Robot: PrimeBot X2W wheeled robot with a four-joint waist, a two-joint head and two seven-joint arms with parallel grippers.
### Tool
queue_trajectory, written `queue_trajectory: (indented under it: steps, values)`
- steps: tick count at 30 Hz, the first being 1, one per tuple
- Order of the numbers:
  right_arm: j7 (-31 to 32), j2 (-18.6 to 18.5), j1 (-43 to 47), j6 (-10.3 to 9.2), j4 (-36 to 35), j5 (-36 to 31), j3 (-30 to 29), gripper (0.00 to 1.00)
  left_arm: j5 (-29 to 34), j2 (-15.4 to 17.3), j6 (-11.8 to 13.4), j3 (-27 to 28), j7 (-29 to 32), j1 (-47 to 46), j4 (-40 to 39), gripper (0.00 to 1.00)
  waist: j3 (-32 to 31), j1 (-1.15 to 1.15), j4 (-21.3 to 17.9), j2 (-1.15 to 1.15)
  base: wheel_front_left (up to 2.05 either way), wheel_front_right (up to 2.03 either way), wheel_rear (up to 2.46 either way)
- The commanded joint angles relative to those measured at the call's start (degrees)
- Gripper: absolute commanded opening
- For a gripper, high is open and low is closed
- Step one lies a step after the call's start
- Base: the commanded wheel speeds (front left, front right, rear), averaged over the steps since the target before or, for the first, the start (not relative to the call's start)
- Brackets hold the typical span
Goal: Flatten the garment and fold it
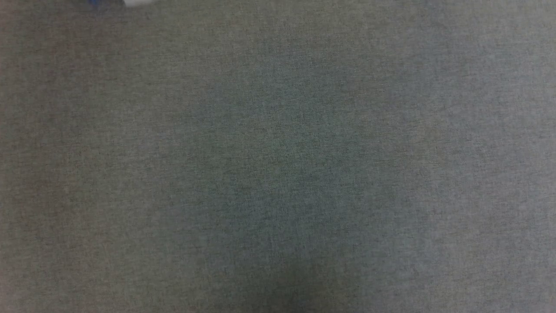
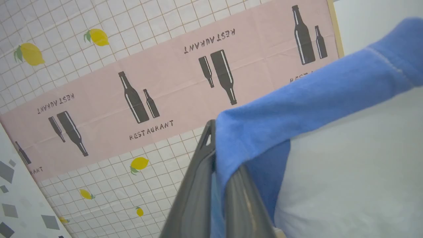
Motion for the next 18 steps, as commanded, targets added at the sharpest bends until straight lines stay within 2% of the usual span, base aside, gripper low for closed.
queue_trajectory:
  steps: [1, 4, 8, 13, 18]
  values:
    - [-0.82, -1.18, -1.11, -0.41, 1.59, -2.1, -1.95, 0.0, 0.95, 1.33, 1.73, 1.37, -1.11, -1.84, 1.07, 0.0, 0.24, -0.01, -0.15, 0.0, 0.0, 0.0, 0.0]
    - [-3.18, -0.25, -1.54, -0.41, 2.86, -5.39, -3.14, 0.0, 1.36, 1.6, 1.62, 0.98, -3.82, -2.91, 2.64, 0.0, 0.08, -0.01, -0.01, 0.0, 0.0, 0.0, 0.0]
    - [-4.92, 0.8, 3.14, -0.41, 5.25, -4.64, -3.14, 0.0, 0.63, 2.19, -0.19, -0.46, -3.69, 1.51, 5.6, 0.0, -0.64, -0.01, 0.64, 0.0, 0.0, 0.0, 0.0]
    - [-6.86, 0.82, 14.6, -0.41, 6.08, 1.78, 1.79, 0.0, -1.92, 2.59, -2.67, -2.58, -1.35, 14.78, 8.59, 0.0, -3.04, -0.01, 1.4, 0.0, 0.0, 0.0, 0.0]
    - [-6.01, -1.87, 27.9, -0.41, 2.28, 10.71, 7.25, 0.0, -7.5, 1.71, -4.39, -3.78, 3.25, 31.72, 8.22, 0.0, -7.19, -0.01, 1.98, 0.0, 0.0, 0.0, 0.0]
